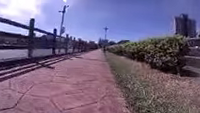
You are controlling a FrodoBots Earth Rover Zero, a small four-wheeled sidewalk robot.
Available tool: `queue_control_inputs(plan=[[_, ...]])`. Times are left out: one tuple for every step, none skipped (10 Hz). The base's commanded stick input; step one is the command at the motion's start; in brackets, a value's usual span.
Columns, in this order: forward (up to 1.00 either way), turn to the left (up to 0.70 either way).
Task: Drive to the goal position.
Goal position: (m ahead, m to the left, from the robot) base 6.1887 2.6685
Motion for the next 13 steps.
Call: queue_control_inputs(plan=[[0.70, 0.00], [0.70, 0.00], [0.70, 0.00], [0.70, 0.00], [0.70, 0.00], [0.70, 0.00], [0.70, 0.00], [0.70, 0.00], [0.70, 0.00], [0.70, 0.00], [0.70, 0.00], [0.70, 0.09], [0.70, 0.35]])
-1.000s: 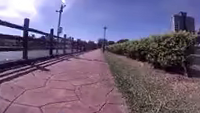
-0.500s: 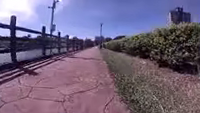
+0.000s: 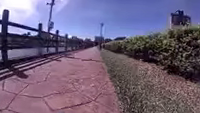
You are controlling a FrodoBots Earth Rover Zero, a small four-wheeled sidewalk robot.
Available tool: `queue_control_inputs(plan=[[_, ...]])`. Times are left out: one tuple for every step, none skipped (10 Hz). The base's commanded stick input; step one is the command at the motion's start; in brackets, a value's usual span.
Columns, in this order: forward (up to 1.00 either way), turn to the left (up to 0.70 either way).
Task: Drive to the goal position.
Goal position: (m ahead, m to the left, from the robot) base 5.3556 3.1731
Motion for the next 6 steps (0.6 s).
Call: queue_control_inputs(plan=[[0.70, 0.35], [0.70, 0.35], [0.70, 0.35], [0.70, 0.35], [0.70, 0.35], [0.70, 0.00]])
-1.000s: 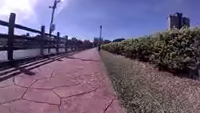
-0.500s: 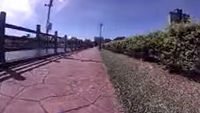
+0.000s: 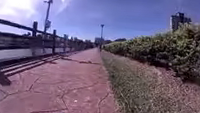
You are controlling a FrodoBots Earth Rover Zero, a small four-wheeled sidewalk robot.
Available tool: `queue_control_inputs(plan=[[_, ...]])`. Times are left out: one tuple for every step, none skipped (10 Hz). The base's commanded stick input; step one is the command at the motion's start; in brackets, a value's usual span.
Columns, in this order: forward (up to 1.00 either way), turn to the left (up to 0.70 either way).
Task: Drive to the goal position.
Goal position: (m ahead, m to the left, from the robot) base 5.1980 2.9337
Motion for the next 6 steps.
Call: queue_control_inputs(plan=[[0.70, 0.00], [0.70, 0.00], [0.70, 0.00], [0.70, 0.00], [0.70, 0.00], [0.70, 0.00]])
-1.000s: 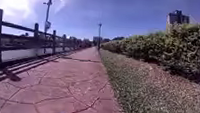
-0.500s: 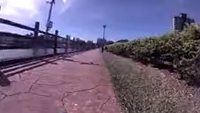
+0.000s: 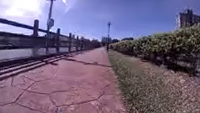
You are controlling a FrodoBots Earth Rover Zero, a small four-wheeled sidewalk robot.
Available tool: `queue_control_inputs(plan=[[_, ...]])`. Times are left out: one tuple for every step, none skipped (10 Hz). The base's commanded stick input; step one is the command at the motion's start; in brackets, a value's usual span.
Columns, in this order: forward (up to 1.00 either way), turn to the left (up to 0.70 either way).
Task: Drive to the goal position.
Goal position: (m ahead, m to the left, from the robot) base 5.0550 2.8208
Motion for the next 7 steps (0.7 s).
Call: queue_control_inputs(plan=[[0.70, 0.00], [0.70, 0.00], [0.70, 0.00], [0.70, 0.00], [0.70, 0.00], [0.70, 0.00], [0.70, 0.00]])
